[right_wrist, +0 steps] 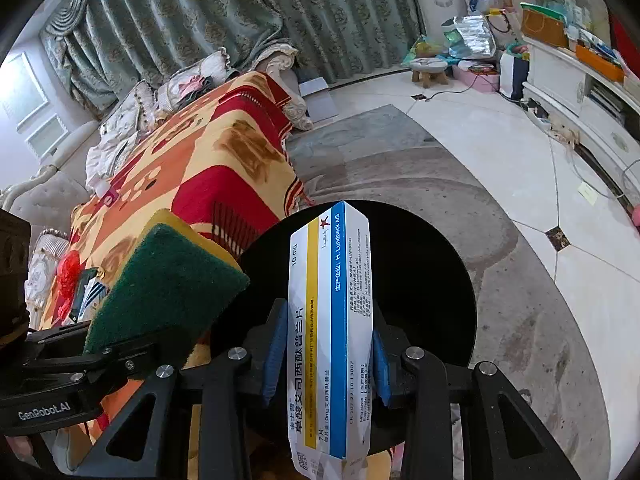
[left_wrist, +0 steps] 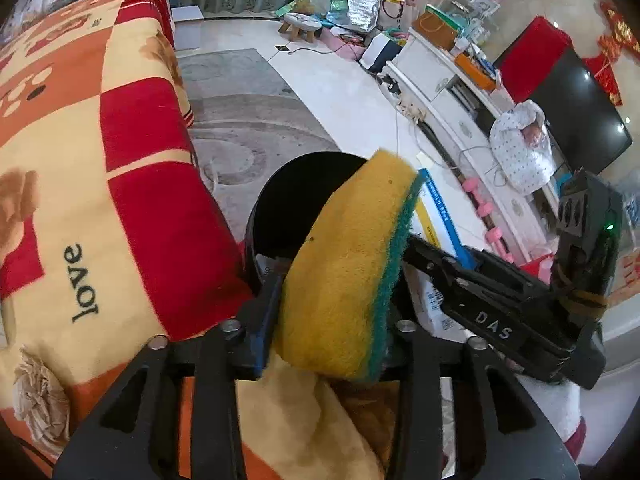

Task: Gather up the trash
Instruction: 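Carry the sponge and medicine box over the black bin, then open both tools to drop the sponge and medicine box into the bin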

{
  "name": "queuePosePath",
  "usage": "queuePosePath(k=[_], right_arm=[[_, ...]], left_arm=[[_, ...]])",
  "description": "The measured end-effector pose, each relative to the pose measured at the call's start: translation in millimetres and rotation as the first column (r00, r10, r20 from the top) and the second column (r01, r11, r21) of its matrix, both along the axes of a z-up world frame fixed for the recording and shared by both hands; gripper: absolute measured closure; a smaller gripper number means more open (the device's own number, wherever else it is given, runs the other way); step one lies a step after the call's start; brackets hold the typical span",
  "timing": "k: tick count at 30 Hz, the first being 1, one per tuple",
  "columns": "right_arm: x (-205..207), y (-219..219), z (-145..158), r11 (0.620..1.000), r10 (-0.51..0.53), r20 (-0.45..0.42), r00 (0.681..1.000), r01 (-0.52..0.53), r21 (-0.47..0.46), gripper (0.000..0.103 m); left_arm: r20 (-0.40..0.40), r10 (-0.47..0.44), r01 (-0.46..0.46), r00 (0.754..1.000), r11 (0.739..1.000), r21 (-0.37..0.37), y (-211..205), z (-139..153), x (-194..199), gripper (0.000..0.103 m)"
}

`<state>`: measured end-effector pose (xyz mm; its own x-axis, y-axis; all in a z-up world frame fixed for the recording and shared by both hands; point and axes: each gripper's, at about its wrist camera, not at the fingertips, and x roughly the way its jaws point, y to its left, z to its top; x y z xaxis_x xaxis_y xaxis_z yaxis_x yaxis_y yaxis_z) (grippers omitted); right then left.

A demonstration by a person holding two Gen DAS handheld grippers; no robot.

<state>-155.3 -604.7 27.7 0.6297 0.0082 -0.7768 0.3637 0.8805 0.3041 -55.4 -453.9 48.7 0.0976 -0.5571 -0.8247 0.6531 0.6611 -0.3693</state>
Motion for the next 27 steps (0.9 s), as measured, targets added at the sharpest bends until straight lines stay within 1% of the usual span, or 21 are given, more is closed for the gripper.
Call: queuePosePath(k=[1,2,4,5,15,27], right_arm=[[0.2,0.0,0.0,1.0,-0.004,0.0,1.0,0.004,0.0,0.068],[0.1,-0.9,0.2,1.0,-0.009,0.001,1.0,0.009,0.001,0.068],[0.2,-2.7,0.2,1.0,-0.025,0.004,1.0,0.025,-0.001,0.059],[0.6,-3.1,0.4,1.0,-0.031,0.003,1.0,0.031,-0.001,0.058],[-1.3,4.0,-2.8,1.0,-0.023,-0.018,1.0,0.023,0.007,0.058],[4.8,39.9,15.8,0.999,0.043,-0.002,0.999,-0.043,-0.033,0.056]], left_arm=[[-0.008,0.005,-0.005,1.0,1.0,-0.015,0.5,0.8,0.9,0.051],[-0.013,0.009,-0.009,1.0,1.0,-0.026,1.1,1.7,1.2,0.046],[-0.015,0.015,-0.015,1.0,0.999,-0.034,3.3,4.0,0.9,0.046],[-0.013,0.016,-0.017,1.0,0.999,-0.033,3.3,4.4,0.1,0.046],[0.014,0.027,-0.026,1.0,1.0,-0.017,17.5,13.7,-5.4,0.046],[0.111,0.073,-0.073,0.991,0.997,-0.003,52.5,31.0,-12.0,0.046]])
